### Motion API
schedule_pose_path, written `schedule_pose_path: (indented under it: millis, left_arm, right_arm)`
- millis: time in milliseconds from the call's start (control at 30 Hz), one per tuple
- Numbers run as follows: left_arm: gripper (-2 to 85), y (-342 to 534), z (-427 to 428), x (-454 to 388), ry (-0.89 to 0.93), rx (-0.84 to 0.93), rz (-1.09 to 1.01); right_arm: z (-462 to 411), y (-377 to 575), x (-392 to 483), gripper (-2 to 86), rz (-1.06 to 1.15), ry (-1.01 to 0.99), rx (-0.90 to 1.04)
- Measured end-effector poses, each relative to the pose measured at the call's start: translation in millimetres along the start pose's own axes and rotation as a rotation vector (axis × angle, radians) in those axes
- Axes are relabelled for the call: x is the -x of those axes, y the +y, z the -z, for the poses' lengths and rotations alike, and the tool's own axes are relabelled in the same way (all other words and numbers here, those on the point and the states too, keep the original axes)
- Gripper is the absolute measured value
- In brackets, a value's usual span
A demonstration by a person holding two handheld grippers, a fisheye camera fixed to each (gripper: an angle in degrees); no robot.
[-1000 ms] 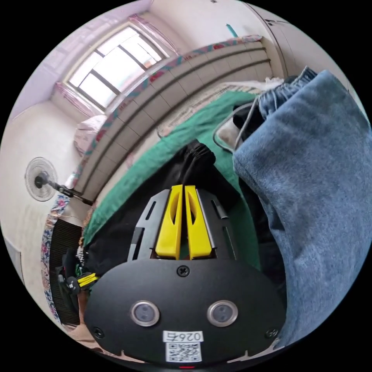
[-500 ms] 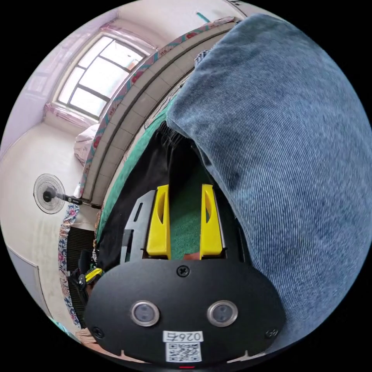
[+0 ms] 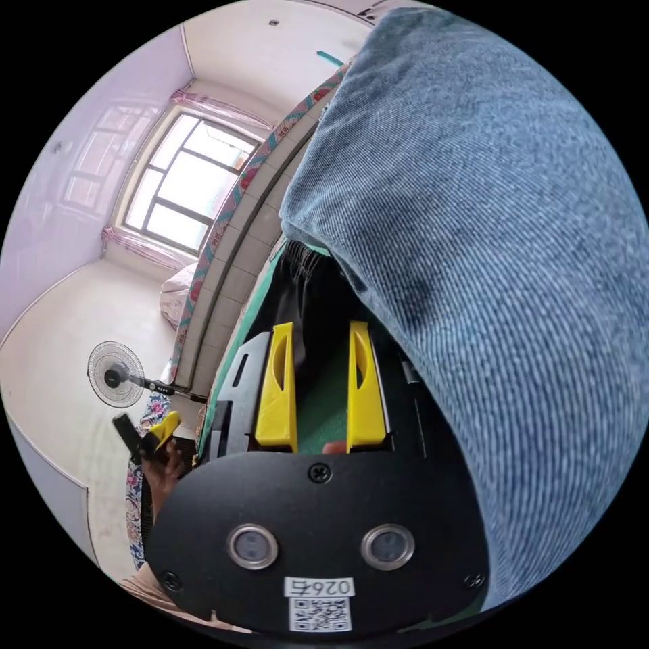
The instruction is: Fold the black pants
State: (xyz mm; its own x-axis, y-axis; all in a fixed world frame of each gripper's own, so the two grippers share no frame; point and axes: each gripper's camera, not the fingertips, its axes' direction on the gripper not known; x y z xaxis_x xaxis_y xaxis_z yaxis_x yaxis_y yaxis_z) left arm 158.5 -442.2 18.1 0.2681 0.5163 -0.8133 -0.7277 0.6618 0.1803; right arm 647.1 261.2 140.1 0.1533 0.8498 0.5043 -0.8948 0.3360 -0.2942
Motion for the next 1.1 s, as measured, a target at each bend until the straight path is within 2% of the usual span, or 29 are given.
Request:
schedule_pose_path:
  millis: [100,200,233,267,367,467,567,633,667,733,900,967,1033,1100]
  left_arm:
    - [10.4,-27.7,-82.1,51.9,0.114,0.043,0.14]
    - [6.7,-33.3,-151.9,89.1,-0.055,0.223,0.224]
    - [3.0,-31.0,-152.0,96.1,-0.133,0.19,0.245]
    - [3.7,-29.7,-152.2,99.5,-0.126,0.18,0.244]
    - [8.2,-17.9,-150.8,122.0,0.033,0.152,0.296]
    - [12.5,-4.9,-131.6,128.7,0.043,0.104,0.298]
    - [15.7,9.2,-95.5,135.9,0.076,0.028,0.293]
    - [17.8,24.4,-68.0,147.5,0.215,-0.029,0.32]
    - [18.5,29.2,-61.2,150.1,0.25,-0.047,0.331]
    - [22.4,50.5,-28.4,150.2,0.344,-0.135,0.304]
    - [28.2,115.7,42.6,138.3,0.316,-0.249,0.244]
    - [26.9,145.9,60.7,147.4,0.247,-0.247,0.303]
    - [18.6,184.6,66.5,173.2,0.2,-0.176,0.448]
    - [14.3,212.0,66.5,190.1,0.218,-0.161,0.548]
  right_arm:
    - [-6.5,-1.2,0.7,6.5,-0.022,-0.051,-0.001]
    - [-12.0,-2.4,4.5,5.9,-0.037,-0.085,0.003]
    - [-13.5,-2.0,9.4,5.6,-0.033,-0.083,0.0]
    - [-14.4,-1.9,12.3,5.3,-0.03,-0.079,0.001]
    - [-21.1,-2.5,28.0,3.2,-0.008,-0.084,0.029]
    - [-19.4,5.3,51.0,1.6,0.037,-0.207,-0.026]
    - [-15.9,14.3,100.8,0.6,0.171,-0.344,-0.052]
    - [-18.6,24.4,164.0,0.0,0.342,-0.382,-0.026]
    - [-20.9,28.2,182.9,-0.2,0.395,-0.384,-0.011]
    - [-36.1,51.4,263.8,-0.5,0.642,-0.375,0.082]
    - [-91.6,142.6,392.8,-1.0,1.108,-0.251,0.282]
    - [-121.8,177.5,418.5,-1.0,1.2,-0.224,0.393]
    - [-159.3,214.7,436.7,-0.9,1.261,-0.2,0.527]
    - [-182.5,233.9,444.2,-0.7,1.292,-0.151,0.609]
